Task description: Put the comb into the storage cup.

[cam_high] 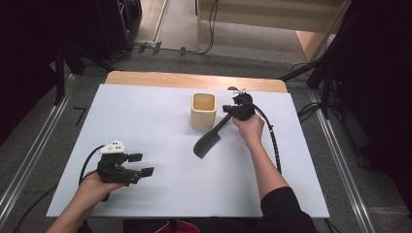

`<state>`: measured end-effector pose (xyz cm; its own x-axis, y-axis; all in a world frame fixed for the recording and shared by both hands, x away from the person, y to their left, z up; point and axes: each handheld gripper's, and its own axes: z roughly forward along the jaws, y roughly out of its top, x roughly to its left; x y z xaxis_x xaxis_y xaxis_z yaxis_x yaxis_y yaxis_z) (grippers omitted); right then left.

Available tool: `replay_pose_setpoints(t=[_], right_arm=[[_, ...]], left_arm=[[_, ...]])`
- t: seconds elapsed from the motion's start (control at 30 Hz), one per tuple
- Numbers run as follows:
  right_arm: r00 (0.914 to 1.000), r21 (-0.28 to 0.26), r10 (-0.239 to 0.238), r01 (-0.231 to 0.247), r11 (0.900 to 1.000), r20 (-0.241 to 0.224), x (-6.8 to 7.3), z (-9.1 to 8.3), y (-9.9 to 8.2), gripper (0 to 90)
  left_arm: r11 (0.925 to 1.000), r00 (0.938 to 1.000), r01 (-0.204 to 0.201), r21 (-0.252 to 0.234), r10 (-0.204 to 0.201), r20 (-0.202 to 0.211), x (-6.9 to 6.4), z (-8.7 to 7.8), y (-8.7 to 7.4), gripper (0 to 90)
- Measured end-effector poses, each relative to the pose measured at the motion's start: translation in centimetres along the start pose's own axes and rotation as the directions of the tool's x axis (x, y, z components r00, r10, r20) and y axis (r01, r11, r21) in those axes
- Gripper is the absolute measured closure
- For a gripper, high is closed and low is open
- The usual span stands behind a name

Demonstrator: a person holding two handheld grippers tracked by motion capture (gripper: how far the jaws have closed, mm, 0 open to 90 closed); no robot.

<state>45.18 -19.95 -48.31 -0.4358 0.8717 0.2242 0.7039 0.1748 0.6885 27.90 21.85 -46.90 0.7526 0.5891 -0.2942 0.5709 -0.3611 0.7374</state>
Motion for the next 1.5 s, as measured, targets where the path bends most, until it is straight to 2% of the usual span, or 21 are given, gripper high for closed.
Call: replay_pose_setpoints(t=[0.3, 0.37, 0.57, 0.83, 1.0, 1.27, 1.4, 1.5], right_arm=[[0.9999, 0.048, -0.004, 0.005, 0.9988, -0.011, 0.3, 1.6, -0.6, 87.5], [0.9998, 0.058, -0.018, 0.018, 0.9981, -0.011, 0.2, 1.8, -0.8, 87.6], [0.9998, 0.076, -0.011, 0.012, 0.9971, -0.014, 0.1, 2.0, -1.4, 87.6], [0.9994, 0.095, -0.015, 0.018, 0.9953, -0.032, 0.3, 1.6, -1.7, 87.6], [0.9986, 0.100, -0.034, 0.038, 0.9943, -0.041, 0.5, 1.1, -2.0, 87.6], [0.9987, 0.119, -0.028, 0.033, 0.9924, -0.043, 0.0, 0.6, -2.5, 87.6], [0.9980, 0.139, -0.045, 0.051, 0.9889, -0.044, -0.2, 0.1, -2.8, 87.6], [0.9982, 0.157, -0.040, 0.046, 0.9865, -0.044, -0.4, -0.1, -3.1, 87.6]], left_arm=[[1.0000, 1.0000, -0.006, -0.004, 0.006, 0.001, -0.1, 0.0, 0.0, 23.4], [0.9999, 1.0000, -0.009, -0.006, 0.009, 0.003, -0.1, 0.0, 0.0, 23.4], [0.9999, 0.9999, -0.011, -0.008, 0.011, 0.001, -0.1, 0.0, 0.0, 23.4], [0.9999, 0.9999, -0.014, -0.008, 0.014, 0.001, -0.1, 0.0, 0.0, 23.4], [0.9998, 0.9999, -0.015, -0.009, 0.015, 0.000, 0.0, -0.1, 0.0, 23.5], [0.9998, 0.9999, -0.015, -0.009, 0.015, 0.001, -0.1, -0.1, 0.0, 23.5], [0.9998, 0.9999, -0.016, -0.008, 0.016, 0.000, -0.1, -0.1, 0.0, 23.4], [0.9998, 0.9999, -0.017, -0.007, 0.017, -0.002, -0.1, -0.1, 0.0, 23.4]])
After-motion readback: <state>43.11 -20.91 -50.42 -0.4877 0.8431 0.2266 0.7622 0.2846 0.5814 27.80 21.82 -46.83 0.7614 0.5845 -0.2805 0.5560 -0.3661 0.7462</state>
